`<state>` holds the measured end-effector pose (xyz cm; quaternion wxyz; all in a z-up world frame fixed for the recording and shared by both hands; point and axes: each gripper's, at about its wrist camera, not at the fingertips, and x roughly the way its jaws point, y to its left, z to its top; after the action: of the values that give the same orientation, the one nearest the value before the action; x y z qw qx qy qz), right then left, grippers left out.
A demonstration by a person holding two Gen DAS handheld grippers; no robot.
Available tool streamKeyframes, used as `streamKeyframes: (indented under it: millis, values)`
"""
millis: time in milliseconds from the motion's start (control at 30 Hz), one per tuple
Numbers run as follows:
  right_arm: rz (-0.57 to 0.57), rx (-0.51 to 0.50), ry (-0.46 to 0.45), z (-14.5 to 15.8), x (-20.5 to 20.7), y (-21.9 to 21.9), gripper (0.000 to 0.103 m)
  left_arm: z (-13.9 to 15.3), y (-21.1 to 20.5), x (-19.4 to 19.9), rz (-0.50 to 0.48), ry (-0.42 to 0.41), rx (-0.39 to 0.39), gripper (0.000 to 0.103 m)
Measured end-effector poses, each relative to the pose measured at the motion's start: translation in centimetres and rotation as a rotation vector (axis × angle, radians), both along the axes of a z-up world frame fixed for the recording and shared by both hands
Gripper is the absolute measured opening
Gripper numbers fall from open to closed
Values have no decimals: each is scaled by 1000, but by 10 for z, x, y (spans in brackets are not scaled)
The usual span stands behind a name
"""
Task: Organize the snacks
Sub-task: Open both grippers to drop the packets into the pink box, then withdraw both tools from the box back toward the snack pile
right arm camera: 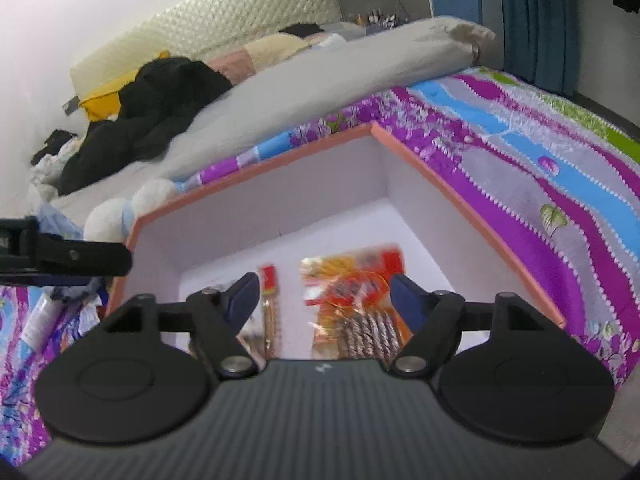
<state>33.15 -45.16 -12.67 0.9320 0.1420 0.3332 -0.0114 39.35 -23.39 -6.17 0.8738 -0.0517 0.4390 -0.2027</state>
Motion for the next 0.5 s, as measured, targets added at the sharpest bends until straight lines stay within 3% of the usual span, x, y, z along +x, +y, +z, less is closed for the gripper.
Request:
streamKeyframes:
  millis: [300,500]
  values:
    - [21,-34,-117,60,-26,24,81,70,46,-47,36,-134,-32,93]
    - [81,-49,-171,87,-49,55,81,99,85,-82,71,-201,-45,93]
